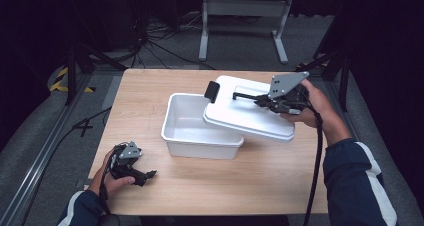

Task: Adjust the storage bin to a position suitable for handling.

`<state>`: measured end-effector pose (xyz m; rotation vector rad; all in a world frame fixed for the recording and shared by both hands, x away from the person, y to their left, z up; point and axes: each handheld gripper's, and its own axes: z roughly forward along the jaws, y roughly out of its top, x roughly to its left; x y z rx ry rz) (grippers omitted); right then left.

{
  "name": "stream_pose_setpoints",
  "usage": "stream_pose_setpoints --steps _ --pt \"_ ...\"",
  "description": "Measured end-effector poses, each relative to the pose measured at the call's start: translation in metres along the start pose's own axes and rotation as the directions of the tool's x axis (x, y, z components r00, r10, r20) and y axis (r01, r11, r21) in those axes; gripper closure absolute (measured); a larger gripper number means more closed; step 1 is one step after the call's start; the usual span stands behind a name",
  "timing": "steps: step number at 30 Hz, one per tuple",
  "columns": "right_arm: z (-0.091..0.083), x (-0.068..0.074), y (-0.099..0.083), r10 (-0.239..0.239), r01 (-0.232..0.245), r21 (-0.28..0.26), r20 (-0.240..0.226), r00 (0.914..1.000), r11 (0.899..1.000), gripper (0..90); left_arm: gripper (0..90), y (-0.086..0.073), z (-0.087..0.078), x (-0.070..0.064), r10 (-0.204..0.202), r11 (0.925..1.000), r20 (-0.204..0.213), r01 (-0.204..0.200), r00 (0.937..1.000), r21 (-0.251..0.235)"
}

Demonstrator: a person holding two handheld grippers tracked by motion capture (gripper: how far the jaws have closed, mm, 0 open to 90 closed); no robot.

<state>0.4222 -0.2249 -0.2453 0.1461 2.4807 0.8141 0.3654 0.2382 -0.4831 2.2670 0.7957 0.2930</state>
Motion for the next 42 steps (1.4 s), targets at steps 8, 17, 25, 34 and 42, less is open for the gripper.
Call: stream_pose_setpoints --steps 8,17,25,34,42 --pt "-0.018 -0.004 -0.022 0.035 -0.035 0.002 0.030 0.9989 0.999 84.3 0.2 0.000 0.000 0.000 0.001 1.0000 0.000 -0.001 1.0000 0.000" --pt "-0.032 -0.007 -0.057 0.095 -0.097 0.036 0.049 0.9943 0.995 84.3 0.2 0.000 0.000 0.000 0.004 1.0000 -0.001 -0.004 1.0000 0.002" --pt "-0.033 -0.007 -0.088 0.143 -0.145 0.081 0.038 0.9890 0.986 84.3 0.2 0.000 0.000 0.000 0.004 1.0000 -0.001 -0.004 1.0000 0.002" --pt "-0.031 -0.004 -0.128 0.212 -0.215 0.110 0.038 0.9766 0.970 84.3 0.2 0.000 0.000 0.000 0.004 1.0000 -0.001 -0.004 1.0000 0.002" --pt "-0.019 0.004 -0.153 0.247 -0.247 0.160 0.018 0.9688 0.956 84.2 0.2 0.000 0.000 0.000 0.004 1.0000 -0.001 -0.004 1.0000 0.002"
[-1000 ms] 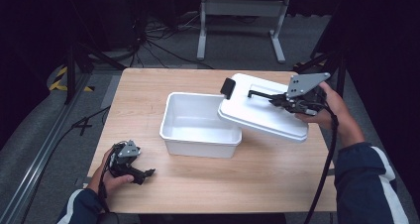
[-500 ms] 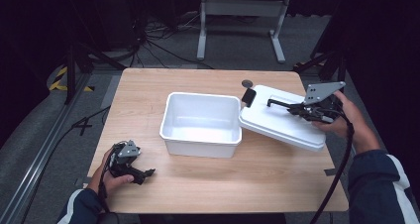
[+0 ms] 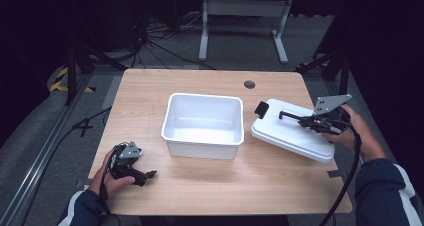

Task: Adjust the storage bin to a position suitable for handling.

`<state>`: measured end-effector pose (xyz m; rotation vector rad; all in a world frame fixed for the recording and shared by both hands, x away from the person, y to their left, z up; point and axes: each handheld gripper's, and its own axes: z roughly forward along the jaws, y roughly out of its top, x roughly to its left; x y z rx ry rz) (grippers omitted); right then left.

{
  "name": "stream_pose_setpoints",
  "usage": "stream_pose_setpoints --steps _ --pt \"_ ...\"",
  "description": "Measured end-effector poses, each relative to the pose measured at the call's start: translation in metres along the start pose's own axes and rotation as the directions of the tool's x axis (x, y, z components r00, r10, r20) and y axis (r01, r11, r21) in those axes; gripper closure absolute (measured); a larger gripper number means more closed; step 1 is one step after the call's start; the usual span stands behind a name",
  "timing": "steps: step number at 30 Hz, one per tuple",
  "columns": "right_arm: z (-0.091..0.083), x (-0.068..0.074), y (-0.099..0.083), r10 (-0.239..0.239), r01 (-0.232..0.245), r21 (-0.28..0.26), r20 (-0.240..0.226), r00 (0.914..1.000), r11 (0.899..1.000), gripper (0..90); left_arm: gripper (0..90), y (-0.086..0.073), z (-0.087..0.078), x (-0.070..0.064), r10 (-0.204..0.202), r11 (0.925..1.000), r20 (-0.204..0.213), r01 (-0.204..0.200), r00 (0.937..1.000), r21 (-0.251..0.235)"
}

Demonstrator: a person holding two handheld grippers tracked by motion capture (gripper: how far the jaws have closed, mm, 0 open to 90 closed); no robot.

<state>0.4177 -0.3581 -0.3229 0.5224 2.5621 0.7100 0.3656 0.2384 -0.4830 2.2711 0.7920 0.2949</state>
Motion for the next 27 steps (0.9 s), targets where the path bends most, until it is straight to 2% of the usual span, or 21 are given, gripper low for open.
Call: stream_pose_setpoints --steps 4,7,11,18,27 --pt "0.019 0.004 -0.014 0.020 -0.019 0.030 -0.035 0.9992 0.999 84.2 0.2 0.000 0.000 0.000 0.000 1.0000 0.000 0.000 1.0000 0.000" --pt "0.034 0.008 -0.022 0.023 -0.020 0.063 -0.043 0.9988 0.998 84.2 0.2 0.000 0.000 0.000 0.000 1.0000 0.000 0.000 1.0000 0.000" --pt "0.044 0.010 -0.028 0.032 -0.028 0.058 -0.058 0.9978 0.998 84.1 0.2 0.000 0.000 0.000 0.000 1.0000 0.000 0.000 1.0000 0.000" --pt "0.056 0.013 -0.036 0.051 -0.045 0.069 -0.077 0.9957 0.997 84.0 0.2 0.000 0.000 0.000 0.000 1.0000 0.000 0.000 1.0000 0.000" --pt "0.062 0.013 -0.038 0.052 -0.044 0.096 -0.087 0.9949 0.994 83.2 0.2 0.000 0.000 0.000 0.000 1.0000 0.000 0.000 1.0000 0.000"
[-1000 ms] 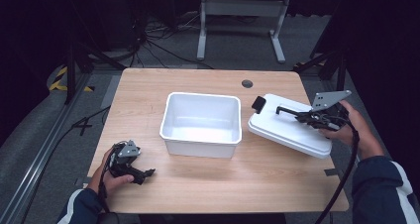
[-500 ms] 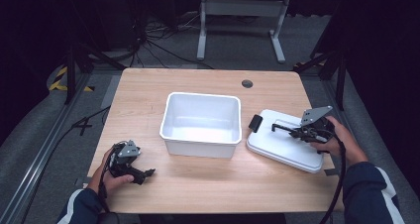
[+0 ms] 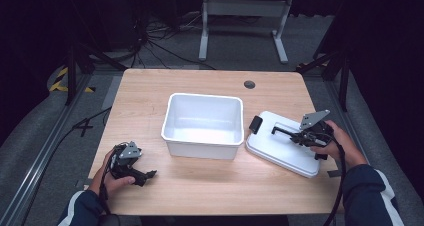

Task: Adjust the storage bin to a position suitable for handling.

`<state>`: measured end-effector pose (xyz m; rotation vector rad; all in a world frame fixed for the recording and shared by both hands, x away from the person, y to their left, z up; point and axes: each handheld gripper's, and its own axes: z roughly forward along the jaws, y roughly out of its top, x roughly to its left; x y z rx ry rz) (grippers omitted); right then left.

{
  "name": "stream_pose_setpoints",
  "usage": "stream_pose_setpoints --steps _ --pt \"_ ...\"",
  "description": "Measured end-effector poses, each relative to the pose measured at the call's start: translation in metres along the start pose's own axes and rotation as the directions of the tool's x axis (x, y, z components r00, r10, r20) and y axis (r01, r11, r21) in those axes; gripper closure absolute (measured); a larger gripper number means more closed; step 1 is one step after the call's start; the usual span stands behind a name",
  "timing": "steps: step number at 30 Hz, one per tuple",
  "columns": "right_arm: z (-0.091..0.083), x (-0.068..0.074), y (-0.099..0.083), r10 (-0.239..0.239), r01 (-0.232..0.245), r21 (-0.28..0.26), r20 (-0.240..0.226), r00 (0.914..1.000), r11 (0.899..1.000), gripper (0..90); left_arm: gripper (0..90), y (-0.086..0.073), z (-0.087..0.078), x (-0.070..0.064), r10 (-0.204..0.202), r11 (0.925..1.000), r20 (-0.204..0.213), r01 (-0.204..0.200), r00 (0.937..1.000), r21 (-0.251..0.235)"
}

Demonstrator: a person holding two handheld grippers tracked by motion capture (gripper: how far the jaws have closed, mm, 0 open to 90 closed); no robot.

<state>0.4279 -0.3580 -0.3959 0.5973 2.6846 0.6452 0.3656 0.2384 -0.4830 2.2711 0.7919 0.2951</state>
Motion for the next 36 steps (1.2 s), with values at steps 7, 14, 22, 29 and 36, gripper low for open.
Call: stream_pose_setpoints --steps 7,14,22,29,36 --pt "0.0023 -0.0008 -0.0017 0.009 -0.008 0.016 -0.001 1.0000 1.000 82.3 0.2 0.0000 0.0000 0.0000 0.000 1.0000 0.000 0.000 1.0000 0.000" --pt "0.0036 -0.0013 -0.0016 0.008 -0.008 0.034 -0.007 0.9999 0.999 81.1 0.2 0.0000 0.0000 0.0000 0.000 1.0000 0.000 0.000 1.0000 0.000" --pt "-0.0022 -0.0024 -0.0006 0.016 -0.015 0.029 -0.003 0.9999 0.999 78.8 0.2 0.0000 0.0000 0.0000 -0.001 1.0000 0.000 0.001 1.0000 0.000" --pt "-0.0032 -0.0039 0.0013 0.009 -0.010 0.034 0.025 0.9997 0.999 81.5 0.2 0.0000 0.0000 0.0000 0.000 1.0000 0.000 0.000 1.0000 0.000" --pt "-0.0012 -0.0040 0.0057 0.003 -0.006 0.045 0.053 0.9986 0.999 81.7 0.2 0.0000 0.0000 0.0000 0.000 1.0000 0.000 0.000 1.0000 0.000"
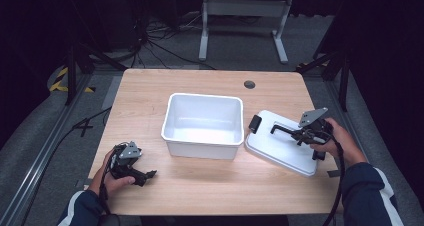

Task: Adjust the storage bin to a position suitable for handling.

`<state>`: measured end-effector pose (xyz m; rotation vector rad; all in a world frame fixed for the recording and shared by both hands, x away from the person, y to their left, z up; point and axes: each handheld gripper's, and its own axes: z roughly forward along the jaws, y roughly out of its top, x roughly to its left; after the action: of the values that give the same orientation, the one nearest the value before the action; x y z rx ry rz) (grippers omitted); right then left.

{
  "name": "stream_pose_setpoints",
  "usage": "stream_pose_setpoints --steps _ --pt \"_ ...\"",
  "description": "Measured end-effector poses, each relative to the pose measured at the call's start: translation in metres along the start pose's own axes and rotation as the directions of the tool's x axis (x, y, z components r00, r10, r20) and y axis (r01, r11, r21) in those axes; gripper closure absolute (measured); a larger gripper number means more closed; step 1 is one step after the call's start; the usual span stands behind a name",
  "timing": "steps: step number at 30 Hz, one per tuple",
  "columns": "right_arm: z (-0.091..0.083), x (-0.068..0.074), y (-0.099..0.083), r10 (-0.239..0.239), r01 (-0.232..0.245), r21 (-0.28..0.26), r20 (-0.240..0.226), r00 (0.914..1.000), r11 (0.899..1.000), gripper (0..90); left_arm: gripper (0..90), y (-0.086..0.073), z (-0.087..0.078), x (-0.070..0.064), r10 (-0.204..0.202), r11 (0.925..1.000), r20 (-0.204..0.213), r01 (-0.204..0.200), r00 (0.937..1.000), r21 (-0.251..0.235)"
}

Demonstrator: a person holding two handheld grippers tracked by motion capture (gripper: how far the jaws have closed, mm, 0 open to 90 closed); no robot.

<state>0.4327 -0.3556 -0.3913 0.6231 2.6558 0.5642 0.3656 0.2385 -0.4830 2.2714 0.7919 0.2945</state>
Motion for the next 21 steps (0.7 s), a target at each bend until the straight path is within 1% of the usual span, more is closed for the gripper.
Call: stream_pose_setpoints --steps 5,8,10,13,15,16,17,19,21 --pt "0.001 -0.001 0.001 0.012 -0.012 -0.011 0.002 0.9999 1.000 81.6 0.2 0.000 0.000 0.000 0.000 1.0000 0.000 0.000 1.0000 0.000" --pt "0.003 -0.002 0.003 0.013 -0.013 -0.011 0.021 0.9997 1.000 81.4 0.2 0.000 0.000 0.000 -0.001 1.0000 0.000 0.001 1.0000 0.000" --pt "0.003 -0.002 0.004 0.020 -0.019 -0.020 0.031 0.9993 1.000 79.5 0.2 0.000 0.000 0.000 0.000 1.0000 0.000 0.000 1.0000 -0.001" --pt "-0.001 -0.002 0.004 0.032 -0.031 -0.050 0.017 0.9994 0.998 75.7 0.1 0.000 0.000 0.000 0.002 1.0000 -0.001 -0.002 1.0000 -0.001" --pt "-0.004 -0.001 0.004 0.046 -0.044 -0.060 0.024 0.9987 0.997 73.8 0.1 0.000 0.000 0.001 0.006 1.0000 0.000 -0.006 1.0000 0.000" --pt "-0.006 -0.001 0.003 0.050 -0.047 -0.065 0.037 0.9981 0.997 72.5 0.1 0.000 0.000 0.001 0.006 1.0000 0.000 -0.006 1.0000 -0.001" --pt "-0.009 0.000 0.002 0.063 -0.060 -0.081 0.033 0.9975 0.995 70.8 0.1 0.000 0.000 0.001 0.009 1.0000 -0.001 -0.009 1.0000 -0.002" --pt "-0.015 0.002 -0.003 0.091 -0.086 -0.119 0.042 0.9949 0.989 69.2 0.1 0.000 0.000 0.001 0.007 1.0000 0.001 -0.007 1.0000 -0.001" --pt "-0.020 0.003 -0.006 0.102 -0.095 -0.144 0.045 0.9937 0.985 66.8 0.1 0.000 0.000 0.001 0.010 0.9999 0.000 -0.010 0.9999 -0.001"
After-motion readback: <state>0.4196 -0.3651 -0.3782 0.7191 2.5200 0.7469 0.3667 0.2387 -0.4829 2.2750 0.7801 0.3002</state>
